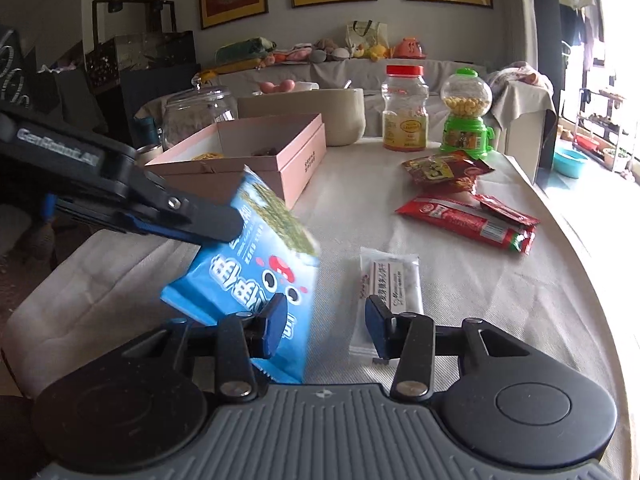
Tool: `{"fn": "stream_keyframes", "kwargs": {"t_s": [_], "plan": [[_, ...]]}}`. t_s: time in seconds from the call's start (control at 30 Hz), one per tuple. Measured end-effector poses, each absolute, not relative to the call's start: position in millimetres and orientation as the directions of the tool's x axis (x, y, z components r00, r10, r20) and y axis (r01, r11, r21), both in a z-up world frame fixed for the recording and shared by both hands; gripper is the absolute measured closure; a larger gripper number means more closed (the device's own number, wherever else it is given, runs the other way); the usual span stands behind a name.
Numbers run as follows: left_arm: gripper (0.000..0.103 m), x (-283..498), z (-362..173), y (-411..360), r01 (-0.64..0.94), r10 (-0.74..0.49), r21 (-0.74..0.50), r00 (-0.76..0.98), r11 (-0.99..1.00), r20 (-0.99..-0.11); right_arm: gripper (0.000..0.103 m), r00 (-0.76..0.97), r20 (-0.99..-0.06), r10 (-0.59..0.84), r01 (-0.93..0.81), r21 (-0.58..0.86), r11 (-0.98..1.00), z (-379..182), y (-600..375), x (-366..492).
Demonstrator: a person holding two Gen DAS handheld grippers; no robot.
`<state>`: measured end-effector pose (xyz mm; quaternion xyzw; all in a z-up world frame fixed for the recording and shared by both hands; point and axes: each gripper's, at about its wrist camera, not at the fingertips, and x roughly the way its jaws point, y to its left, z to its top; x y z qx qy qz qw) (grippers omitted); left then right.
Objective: Organize snacks
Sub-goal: 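Close left tool on blue bag and lift while right tool closes on clear packet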
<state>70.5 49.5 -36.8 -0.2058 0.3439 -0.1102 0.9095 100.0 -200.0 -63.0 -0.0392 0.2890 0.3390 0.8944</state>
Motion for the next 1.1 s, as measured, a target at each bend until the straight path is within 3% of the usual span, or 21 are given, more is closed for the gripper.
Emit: {"fn": "stream_keyframes", "kwargs": {"t_s": [0.2, 0.37, 0.47, 0.6, 0.83, 1.1], "plan": [[0.069, 99, -61, 39, -0.017, -0.3, -0.434, 0.698, 0.901, -0.65, 0.059, 0.592, -0.561, 0.579, -0.623, 0.137, 0.77, -68, -205, 99], [0.069, 113, -76, 34, -0.022, -0.296, -0.431, 0.696, 0.902, -0.654, 0.059, 0.592, -0.559, 0.58, -0.618, 0.147, 0.772, -72, -208, 99], [0.076, 114, -80, 34, -0.013, -0.302, -0.425, 0.684, 0.905, -0.664, 0.057, 0.601, -0.557, 0.573, -0.609, 0.145, 0.78, -72, -209, 99], [0.079, 106, -80, 41, -0.01, -0.334, -0.467, 0.685, 0.884, -0.647, 0.036, 0.635, -0.554, 0.538, -0.561, 0.148, 0.815, -71, -214, 101], [0.084, 71, -63, 68, -0.045, -0.267, -0.433, 0.729, 0.9, -0.631, 0.03, 0.626, -0.594, 0.506, -0.512, 0.176, 0.841, -77, -219, 109], [0.084, 42, -53, 77, -0.088, -0.123, -0.274, 0.736, 0.958, -0.666, 0.005, 0.584, -0.597, 0.55, -0.528, 0.234, 0.816, -79, -216, 112]]}}
